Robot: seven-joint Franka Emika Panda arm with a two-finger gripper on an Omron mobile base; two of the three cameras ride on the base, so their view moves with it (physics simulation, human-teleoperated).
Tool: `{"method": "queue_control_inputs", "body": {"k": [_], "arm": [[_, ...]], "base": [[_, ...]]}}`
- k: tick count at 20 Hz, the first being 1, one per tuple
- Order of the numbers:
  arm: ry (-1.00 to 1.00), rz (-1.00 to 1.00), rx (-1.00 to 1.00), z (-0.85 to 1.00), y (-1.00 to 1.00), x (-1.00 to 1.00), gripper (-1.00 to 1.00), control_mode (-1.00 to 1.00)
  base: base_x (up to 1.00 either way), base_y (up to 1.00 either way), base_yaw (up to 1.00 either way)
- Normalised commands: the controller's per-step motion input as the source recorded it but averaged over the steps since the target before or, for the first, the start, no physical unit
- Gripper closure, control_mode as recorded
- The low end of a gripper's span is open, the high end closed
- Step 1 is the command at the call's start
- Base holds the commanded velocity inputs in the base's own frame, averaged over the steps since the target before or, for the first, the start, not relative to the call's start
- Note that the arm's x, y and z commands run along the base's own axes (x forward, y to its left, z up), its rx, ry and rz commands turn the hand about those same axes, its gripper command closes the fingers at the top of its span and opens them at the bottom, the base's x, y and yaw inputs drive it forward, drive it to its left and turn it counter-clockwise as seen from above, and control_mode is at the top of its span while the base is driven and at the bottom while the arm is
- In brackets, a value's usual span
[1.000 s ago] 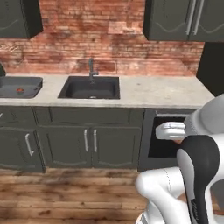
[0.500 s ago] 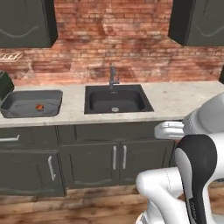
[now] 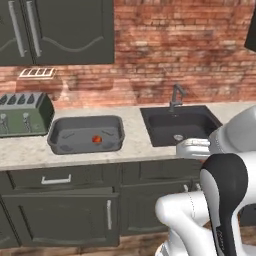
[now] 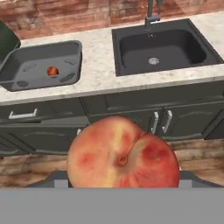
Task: Pick the peach and apple from the fridge and place them inside the tupperware on the counter.
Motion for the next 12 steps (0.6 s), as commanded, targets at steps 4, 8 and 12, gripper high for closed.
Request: {"method": "queue_control_inputs", "body": {"k": [4, 8, 12], "arm": [[0.0, 0.0, 0.0, 0.0, 0.0, 0.0, 1.0, 1.0], [0.0, 0.0, 0.0, 0.0, 0.0, 0.0, 1.0, 1.0], [0.0, 0.0, 0.0, 0.0, 0.0, 0.0, 1.0, 1.0]], "base": [[0.73, 0.94, 0.0], [0.64, 0.45, 0.0], [0.61, 0.11, 0.0]]}}
